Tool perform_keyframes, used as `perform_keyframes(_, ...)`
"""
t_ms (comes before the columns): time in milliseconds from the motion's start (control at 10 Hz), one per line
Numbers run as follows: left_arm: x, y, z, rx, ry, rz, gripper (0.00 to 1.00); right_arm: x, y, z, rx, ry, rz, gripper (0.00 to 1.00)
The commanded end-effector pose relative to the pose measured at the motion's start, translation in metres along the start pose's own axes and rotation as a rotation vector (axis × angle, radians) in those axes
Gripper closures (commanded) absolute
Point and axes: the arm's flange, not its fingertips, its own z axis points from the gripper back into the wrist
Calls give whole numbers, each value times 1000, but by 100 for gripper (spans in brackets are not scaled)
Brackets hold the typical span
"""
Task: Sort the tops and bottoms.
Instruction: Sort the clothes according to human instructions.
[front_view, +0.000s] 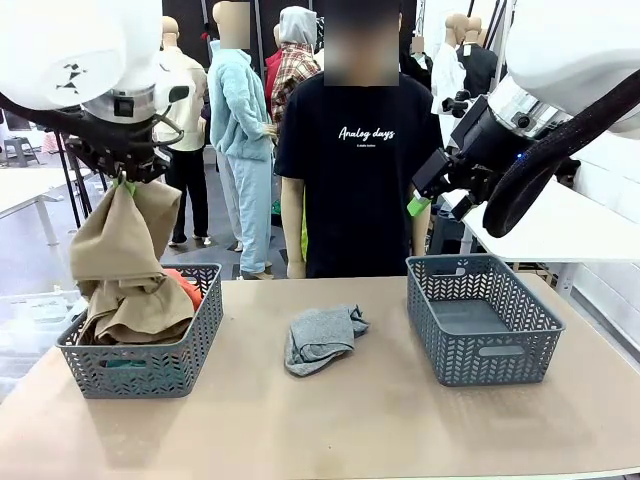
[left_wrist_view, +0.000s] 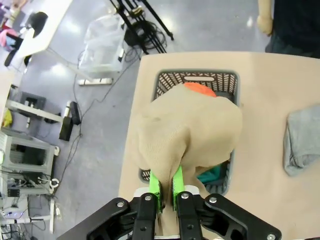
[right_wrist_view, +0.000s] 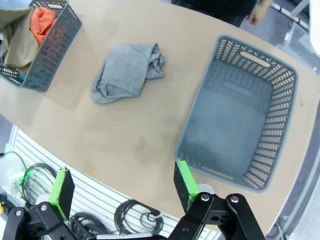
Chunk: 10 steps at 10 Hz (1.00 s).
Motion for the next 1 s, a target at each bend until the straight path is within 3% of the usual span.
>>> perform_keyframes(0, 9, 8, 11, 29, -39, 5, 100, 2, 0, 0, -5, 2, 7, 0)
perform_keyframes(300, 5, -5, 1, -13, -13, -4, 100, 2, 0, 0, -5, 2, 7, 0)
perform_keyframes(600, 6, 15, -61, -44, 138, 161, 100, 2, 0, 0, -5, 2, 7, 0)
perform_keyframes(900, 4, -2, -116, -4, 129, 151, 100, 2, 0, 0, -5, 2, 7, 0)
